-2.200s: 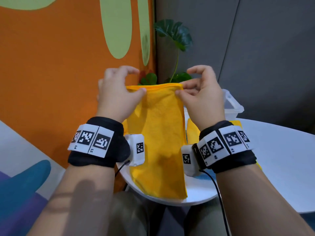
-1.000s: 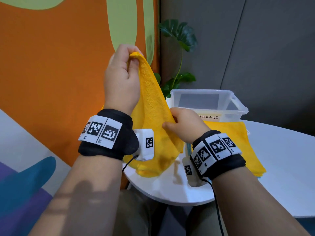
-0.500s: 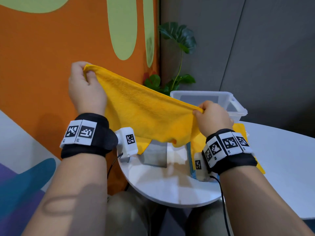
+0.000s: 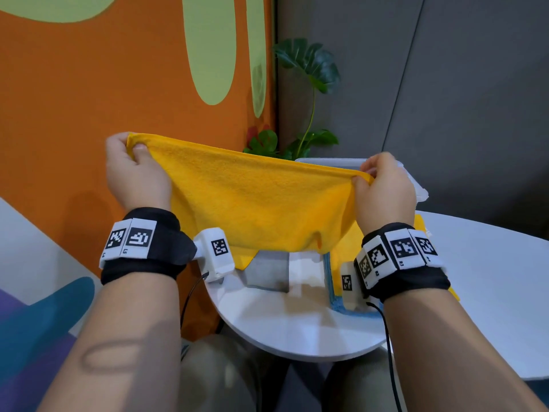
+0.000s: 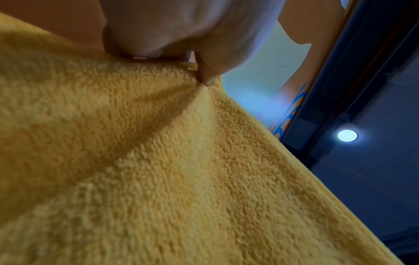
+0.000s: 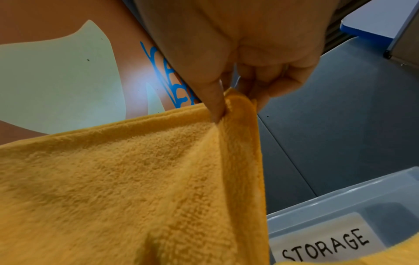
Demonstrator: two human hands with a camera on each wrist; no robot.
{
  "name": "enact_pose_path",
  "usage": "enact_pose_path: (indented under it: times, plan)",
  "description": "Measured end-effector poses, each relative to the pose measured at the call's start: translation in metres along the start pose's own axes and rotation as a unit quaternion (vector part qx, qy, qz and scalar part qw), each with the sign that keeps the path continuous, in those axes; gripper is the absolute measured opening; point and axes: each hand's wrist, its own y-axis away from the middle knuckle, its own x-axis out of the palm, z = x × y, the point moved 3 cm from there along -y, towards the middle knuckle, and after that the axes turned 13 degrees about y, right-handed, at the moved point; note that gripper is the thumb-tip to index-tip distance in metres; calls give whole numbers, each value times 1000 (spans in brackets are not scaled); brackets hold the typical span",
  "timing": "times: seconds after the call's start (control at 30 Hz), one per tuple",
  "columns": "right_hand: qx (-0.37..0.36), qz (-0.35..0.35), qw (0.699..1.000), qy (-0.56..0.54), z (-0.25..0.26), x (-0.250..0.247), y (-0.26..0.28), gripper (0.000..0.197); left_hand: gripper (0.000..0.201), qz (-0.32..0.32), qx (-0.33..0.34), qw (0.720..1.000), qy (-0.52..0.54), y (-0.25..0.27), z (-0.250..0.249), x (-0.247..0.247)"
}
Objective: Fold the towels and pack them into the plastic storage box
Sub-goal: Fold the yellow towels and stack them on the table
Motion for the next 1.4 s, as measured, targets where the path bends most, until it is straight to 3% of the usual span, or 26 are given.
enact_pose_path:
  times: [0.13,0.27,0.37,0.63,0.77,0.9,1.17,1.4]
  plan:
    - [-22,-13,1000,-15,3,-7,2,16,24,-9,-4,1000,12,-3,-1,0]
    - [-62,37,997,14,3,1,3,31,13,-5,-4,1000,7,-4,-4,-1]
    - [-79,78,993,41,2,7,4,37,22,-7,-1,1000,5,-4,-7,-2]
    - [-61,84,994,41,-3,10,0,21,25,-12,11,1000,18,-8,-9,-5]
    - [-83,133,984,89,2,11,4,39,11,-5,24,1000,19,-7,-14,-2]
    - [-113,170,969,139,5,15,3,51,10,-2,33,999,16,-7,-16,0]
    - [-70,124,984,111,0,14,-2,26,11,-4,45,999,21,-11,-17,-2]
    - [-44,96,990,91,-4,15,-6,28,10,-8,49,999,13,-14,-17,-3]
